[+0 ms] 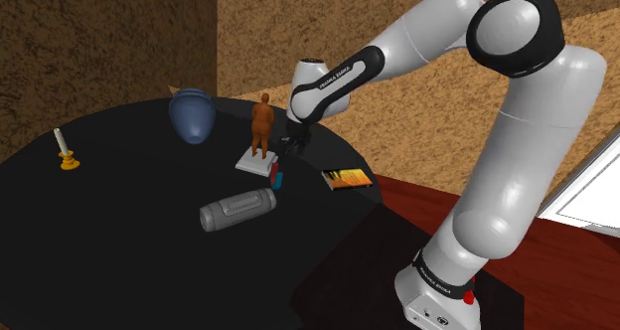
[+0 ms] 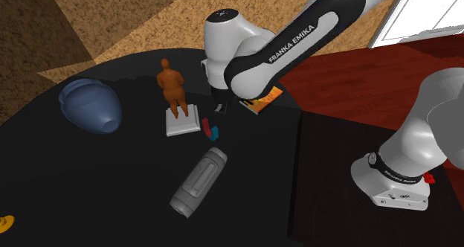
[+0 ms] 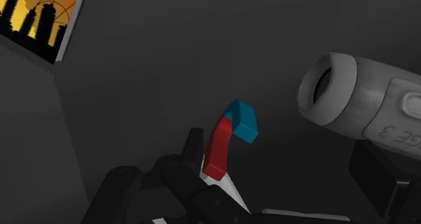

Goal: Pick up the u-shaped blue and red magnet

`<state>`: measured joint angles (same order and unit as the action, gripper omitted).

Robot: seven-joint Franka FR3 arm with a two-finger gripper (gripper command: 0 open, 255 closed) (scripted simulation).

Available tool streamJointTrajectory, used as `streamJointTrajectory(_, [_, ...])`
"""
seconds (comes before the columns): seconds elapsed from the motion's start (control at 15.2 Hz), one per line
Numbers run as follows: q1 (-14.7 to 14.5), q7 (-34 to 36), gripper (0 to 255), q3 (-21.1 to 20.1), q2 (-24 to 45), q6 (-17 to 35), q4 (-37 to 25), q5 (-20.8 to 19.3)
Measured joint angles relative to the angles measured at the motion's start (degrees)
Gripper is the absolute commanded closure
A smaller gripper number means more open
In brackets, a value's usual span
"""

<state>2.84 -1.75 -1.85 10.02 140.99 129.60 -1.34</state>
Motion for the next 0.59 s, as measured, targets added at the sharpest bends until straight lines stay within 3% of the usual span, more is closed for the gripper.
streamJointTrajectory(0.4, [0.14, 0.21, 0, 0.66, 13.73, 3.4, -9.02, -0.9])
streamJointTrajectory(0.59, [0.1, 0.33, 0, 0.79, 17.0, 4.93, -10.54, -1.04])
